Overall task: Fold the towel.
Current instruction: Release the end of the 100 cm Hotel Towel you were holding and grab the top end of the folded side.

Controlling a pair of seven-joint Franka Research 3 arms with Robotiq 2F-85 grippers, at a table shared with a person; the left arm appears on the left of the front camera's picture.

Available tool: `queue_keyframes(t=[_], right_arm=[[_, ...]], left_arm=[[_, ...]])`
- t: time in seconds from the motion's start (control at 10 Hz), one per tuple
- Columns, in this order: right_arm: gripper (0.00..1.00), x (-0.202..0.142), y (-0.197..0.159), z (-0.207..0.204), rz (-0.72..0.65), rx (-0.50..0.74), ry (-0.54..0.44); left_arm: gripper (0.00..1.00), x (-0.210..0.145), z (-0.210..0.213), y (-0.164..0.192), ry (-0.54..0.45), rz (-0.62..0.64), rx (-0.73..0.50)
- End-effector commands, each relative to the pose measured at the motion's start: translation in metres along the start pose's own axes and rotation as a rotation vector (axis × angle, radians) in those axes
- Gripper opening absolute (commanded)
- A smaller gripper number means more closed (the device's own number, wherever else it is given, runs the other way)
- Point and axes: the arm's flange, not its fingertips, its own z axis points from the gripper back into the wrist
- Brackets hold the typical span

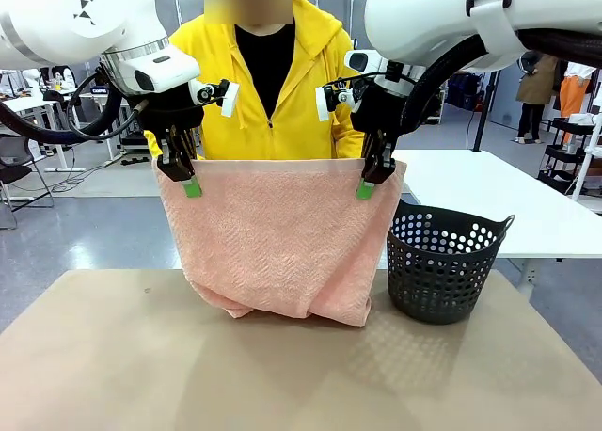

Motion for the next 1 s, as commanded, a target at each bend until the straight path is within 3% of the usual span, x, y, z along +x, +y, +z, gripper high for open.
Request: queue_keyframes(t=[0.0,0.9], right_arm=[[0.00,-0.0012,-0.0006,0.0003,-0.001,-0.001,0.001],[0.00,-0.0012,-0.0006,0.0003,-0.001,-0.001,0.001]], left_arm=[[0.00,-0.0009,0.0005,0.0008,0.000,0.000,0.003],[0.00,-0.0009,0.0005,0.0008,0.000,0.000,0.003]])
